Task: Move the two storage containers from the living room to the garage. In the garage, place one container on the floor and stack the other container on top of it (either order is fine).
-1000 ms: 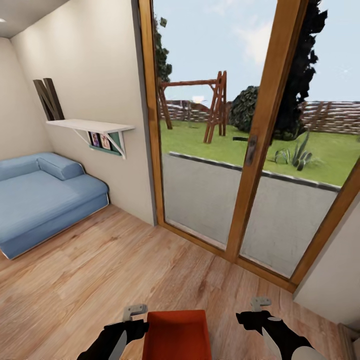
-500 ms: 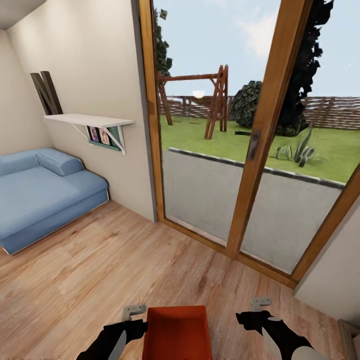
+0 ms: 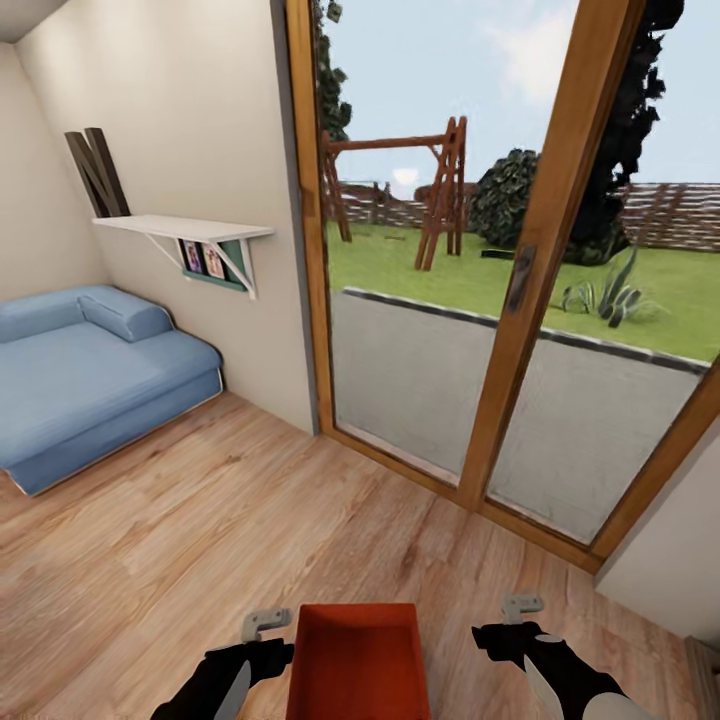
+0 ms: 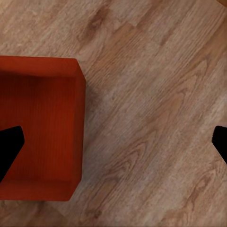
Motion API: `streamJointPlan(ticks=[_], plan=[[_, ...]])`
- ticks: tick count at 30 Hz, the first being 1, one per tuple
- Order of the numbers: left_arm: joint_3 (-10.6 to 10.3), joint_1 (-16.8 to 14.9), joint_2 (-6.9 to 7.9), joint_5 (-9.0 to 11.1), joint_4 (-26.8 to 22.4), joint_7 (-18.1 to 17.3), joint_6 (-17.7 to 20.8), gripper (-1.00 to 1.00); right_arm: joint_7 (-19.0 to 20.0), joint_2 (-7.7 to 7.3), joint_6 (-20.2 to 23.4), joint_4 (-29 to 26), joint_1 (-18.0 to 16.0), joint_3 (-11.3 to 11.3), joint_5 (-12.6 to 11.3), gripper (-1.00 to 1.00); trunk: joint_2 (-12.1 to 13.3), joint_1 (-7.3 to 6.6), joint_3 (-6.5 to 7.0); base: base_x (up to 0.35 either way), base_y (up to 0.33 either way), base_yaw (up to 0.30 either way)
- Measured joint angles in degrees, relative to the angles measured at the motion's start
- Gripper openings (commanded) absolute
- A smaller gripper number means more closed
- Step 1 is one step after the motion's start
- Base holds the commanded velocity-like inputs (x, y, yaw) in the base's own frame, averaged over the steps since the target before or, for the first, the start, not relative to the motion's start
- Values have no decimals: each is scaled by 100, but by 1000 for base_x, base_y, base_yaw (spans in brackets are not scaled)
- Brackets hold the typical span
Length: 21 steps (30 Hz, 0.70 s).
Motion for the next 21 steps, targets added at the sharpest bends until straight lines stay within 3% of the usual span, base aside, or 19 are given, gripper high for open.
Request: streamJointPlan(ticks=[21], plan=[[0, -1, -8, 7, 0, 0, 0, 100, 0, 0, -10, 1, 0, -5, -1, 100, -843, 462, -568, 0, 0, 70]])
